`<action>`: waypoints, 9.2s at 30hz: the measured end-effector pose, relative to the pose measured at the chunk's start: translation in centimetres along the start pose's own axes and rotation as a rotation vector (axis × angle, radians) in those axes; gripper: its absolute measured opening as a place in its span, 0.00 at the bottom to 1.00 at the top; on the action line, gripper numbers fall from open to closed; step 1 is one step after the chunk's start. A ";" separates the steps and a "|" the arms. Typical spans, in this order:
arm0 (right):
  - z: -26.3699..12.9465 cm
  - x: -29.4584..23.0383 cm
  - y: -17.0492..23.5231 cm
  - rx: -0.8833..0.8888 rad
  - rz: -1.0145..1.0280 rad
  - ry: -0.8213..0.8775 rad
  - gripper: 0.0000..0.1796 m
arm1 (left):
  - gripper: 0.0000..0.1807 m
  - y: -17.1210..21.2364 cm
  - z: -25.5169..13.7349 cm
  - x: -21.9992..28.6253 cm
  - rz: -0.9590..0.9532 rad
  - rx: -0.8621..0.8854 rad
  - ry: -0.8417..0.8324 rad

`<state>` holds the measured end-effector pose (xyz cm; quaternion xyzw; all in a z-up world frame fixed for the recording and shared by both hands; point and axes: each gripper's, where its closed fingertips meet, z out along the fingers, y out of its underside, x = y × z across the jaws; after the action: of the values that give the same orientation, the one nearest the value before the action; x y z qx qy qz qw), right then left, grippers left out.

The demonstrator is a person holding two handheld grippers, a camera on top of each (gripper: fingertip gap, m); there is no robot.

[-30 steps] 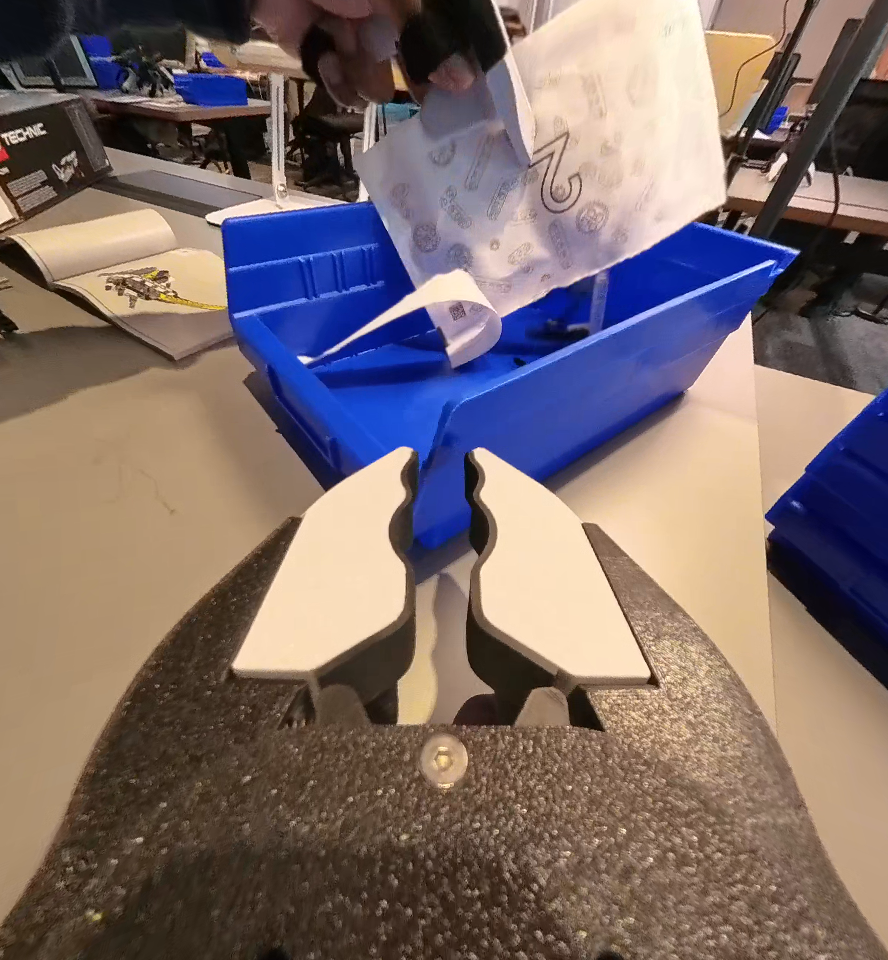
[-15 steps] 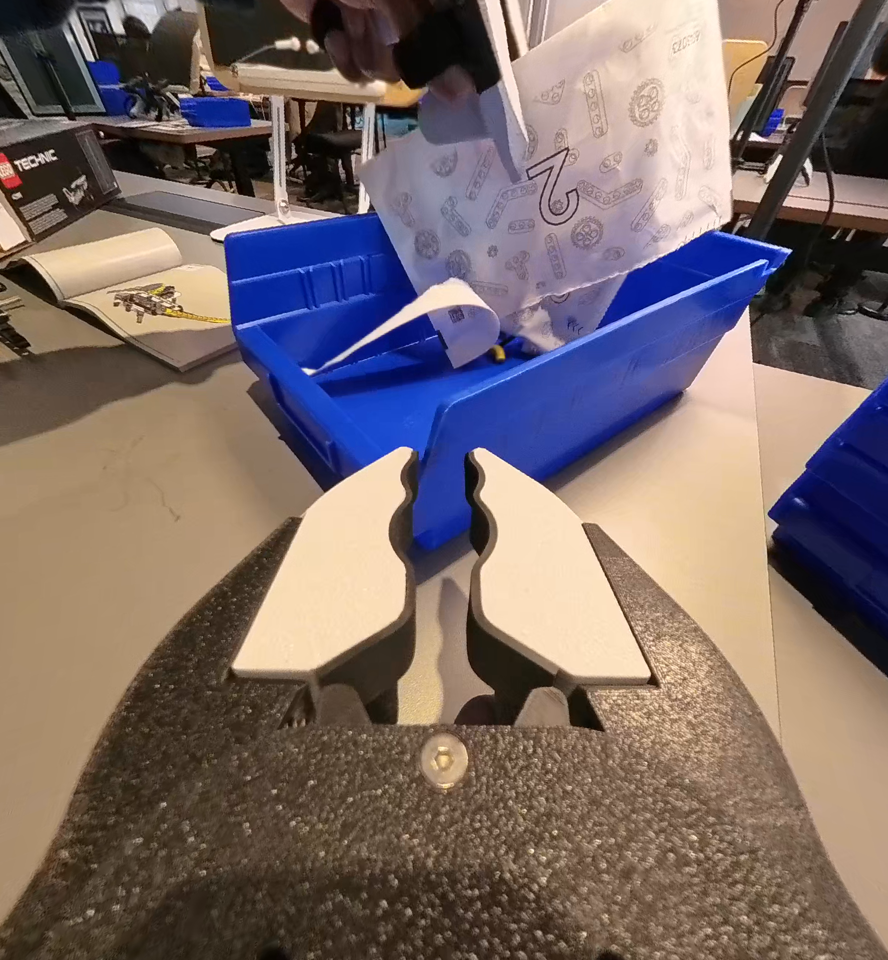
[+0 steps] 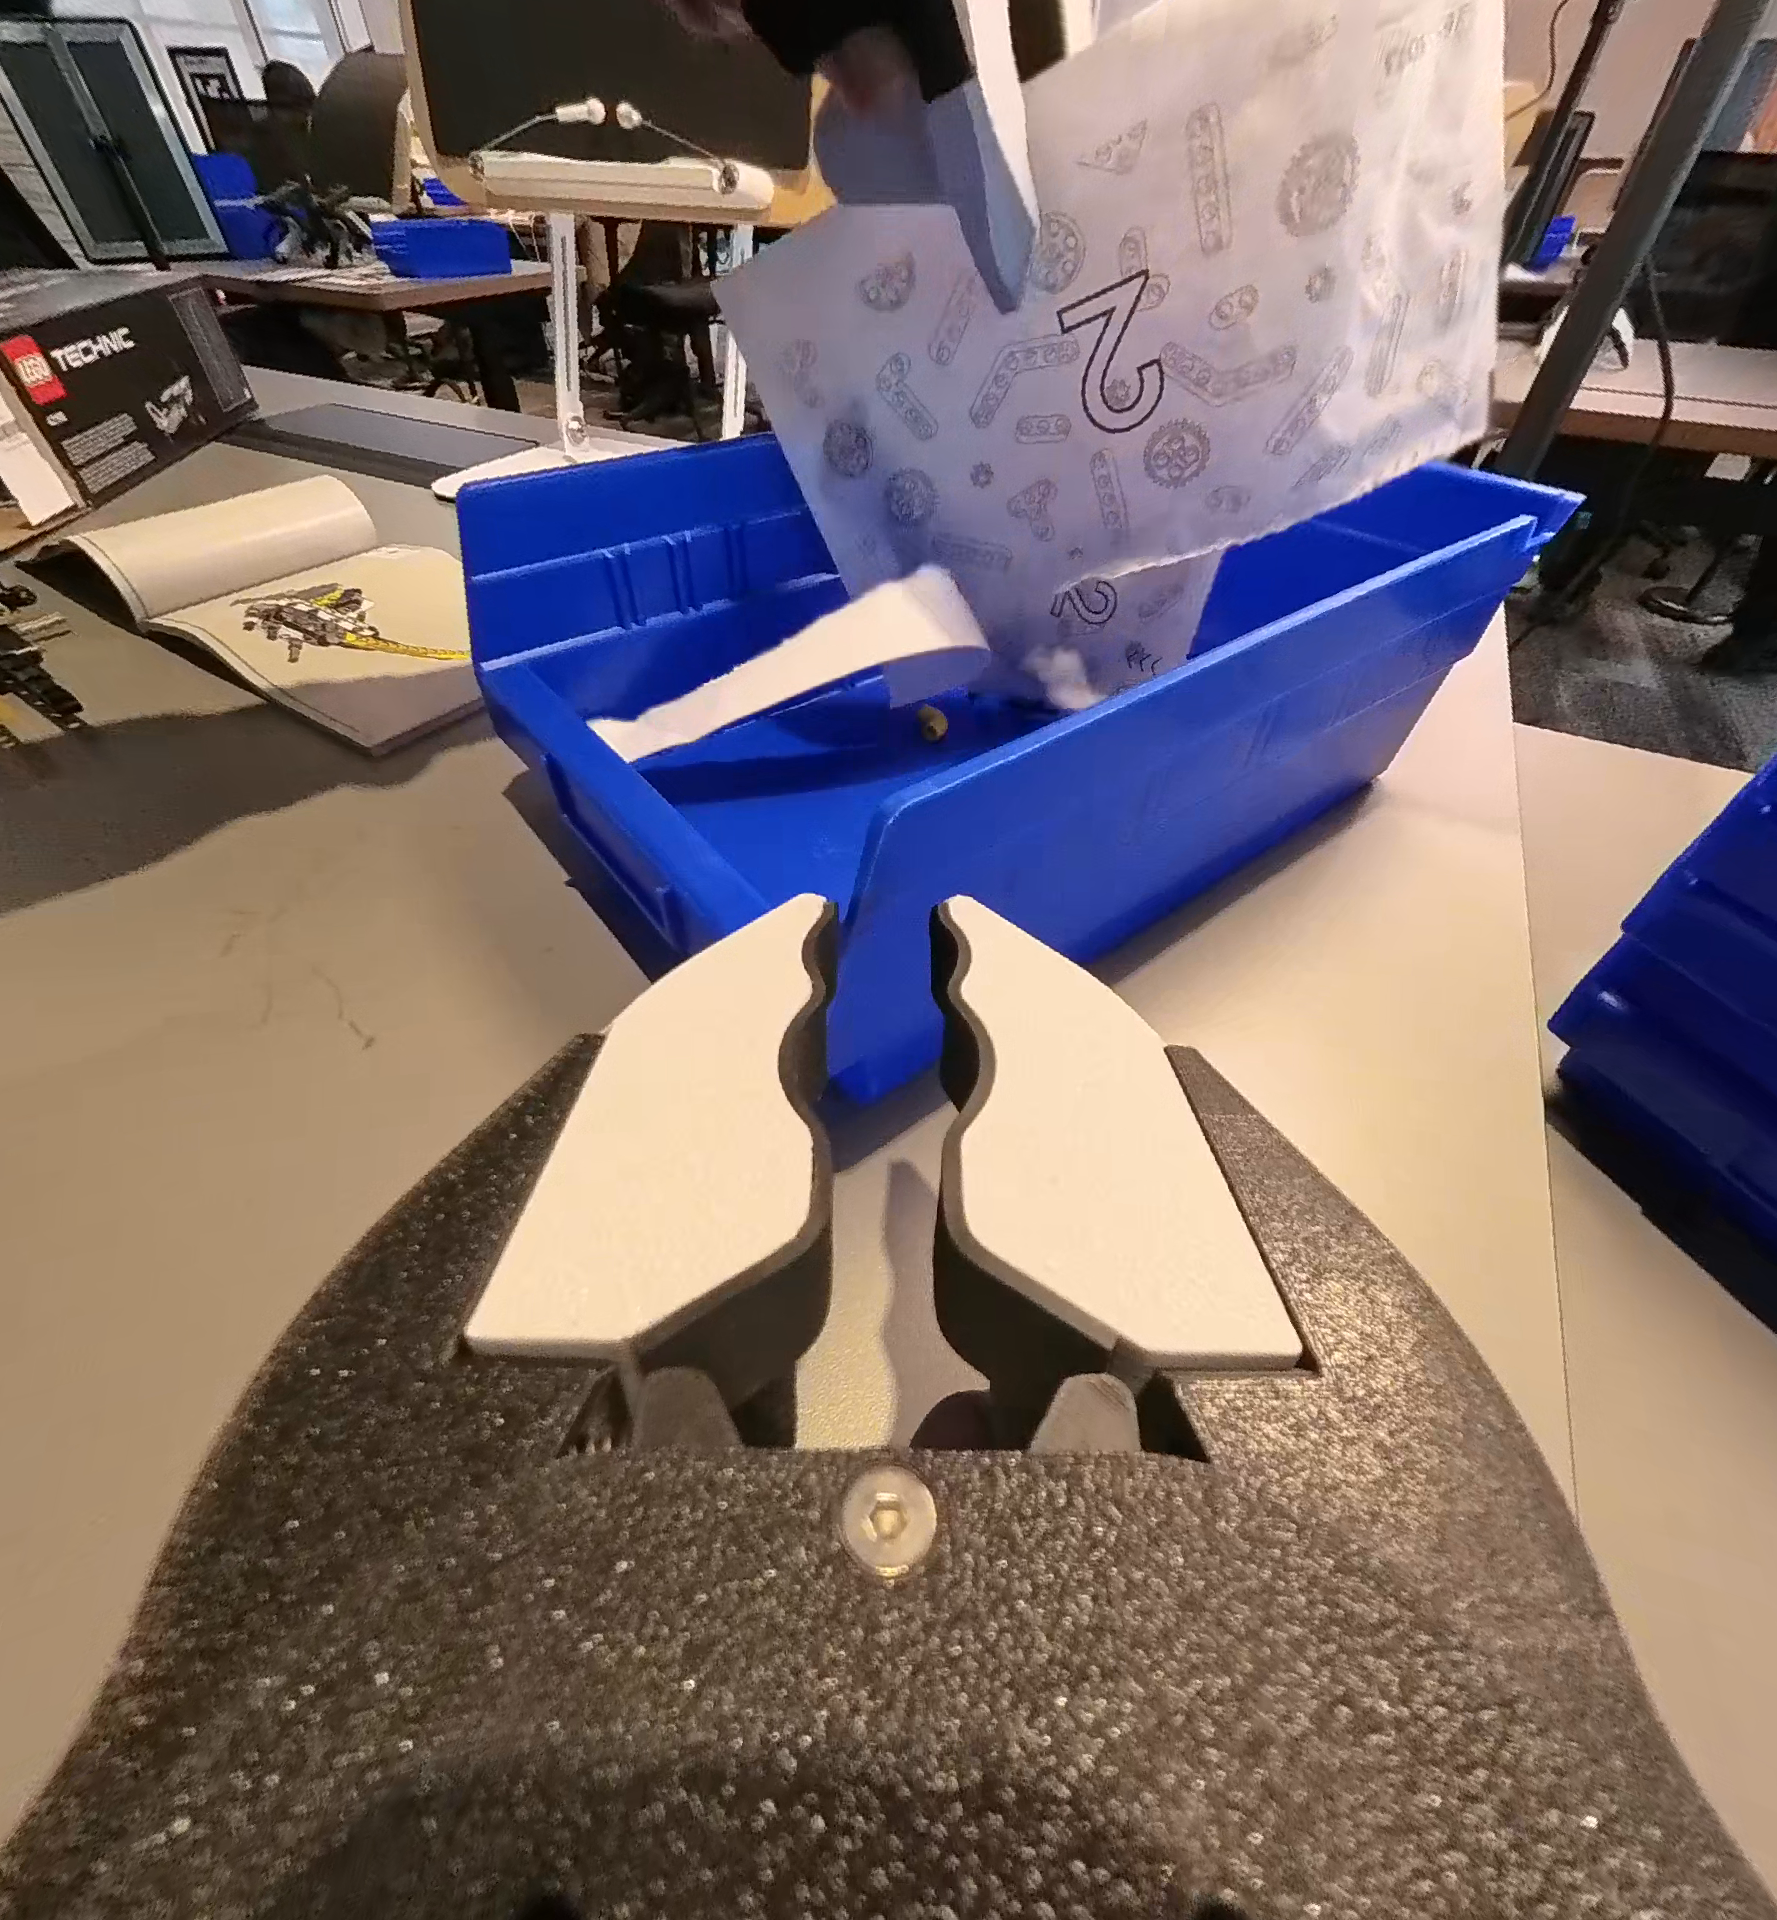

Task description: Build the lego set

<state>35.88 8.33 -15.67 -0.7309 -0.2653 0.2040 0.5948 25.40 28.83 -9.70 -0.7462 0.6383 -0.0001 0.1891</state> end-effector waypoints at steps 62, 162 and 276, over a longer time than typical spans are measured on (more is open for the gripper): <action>-0.2 -0.1 -0.1 0.015 0.018 -0.009 0.09 | 0.06 -1.6 -5.4 1.1 0.134 -0.147 -0.146; 6.0 13.6 -11.0 0.362 0.411 -0.379 0.02 | 0.01 0.0 -3.0 0.5 -0.031 0.556 0.192; 7.6 12.3 -9.6 0.330 0.355 -0.356 0.14 | 0.00 13.5 -8.7 -4.9 -0.699 0.817 0.038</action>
<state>39.38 23.30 -7.68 -0.6120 -0.1968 0.4701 0.6047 9.48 29.47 -4.24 -0.7798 0.3030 -0.3249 0.4411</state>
